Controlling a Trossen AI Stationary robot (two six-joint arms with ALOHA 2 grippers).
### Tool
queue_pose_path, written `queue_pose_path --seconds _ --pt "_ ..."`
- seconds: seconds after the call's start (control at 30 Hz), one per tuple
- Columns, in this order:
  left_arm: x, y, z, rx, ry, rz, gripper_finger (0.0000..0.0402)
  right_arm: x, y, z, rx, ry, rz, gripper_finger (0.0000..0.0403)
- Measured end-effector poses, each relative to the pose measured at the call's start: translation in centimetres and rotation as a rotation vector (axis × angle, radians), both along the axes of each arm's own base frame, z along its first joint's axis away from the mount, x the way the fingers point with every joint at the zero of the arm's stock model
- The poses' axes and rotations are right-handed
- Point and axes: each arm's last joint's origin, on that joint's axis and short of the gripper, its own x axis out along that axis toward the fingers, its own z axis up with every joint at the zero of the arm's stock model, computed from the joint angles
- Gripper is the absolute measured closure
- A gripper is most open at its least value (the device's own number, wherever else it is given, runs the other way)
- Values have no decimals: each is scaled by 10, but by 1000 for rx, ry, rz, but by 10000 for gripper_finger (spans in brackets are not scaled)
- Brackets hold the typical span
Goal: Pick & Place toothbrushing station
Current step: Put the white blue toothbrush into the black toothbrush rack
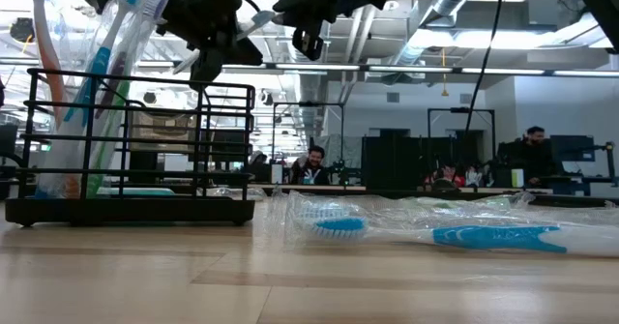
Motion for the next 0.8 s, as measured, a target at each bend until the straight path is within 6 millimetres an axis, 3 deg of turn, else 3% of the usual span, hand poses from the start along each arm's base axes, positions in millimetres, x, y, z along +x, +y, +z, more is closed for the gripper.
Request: queue_pose_path --seconds 0.37,0.8 --pt "0 0 2 -2 -25 -1 294 0 0 0 -2 3 0 339" --pt "1 -8 4 -7 -48 -32 257 0 -1 -1 -39 9 -27 339"
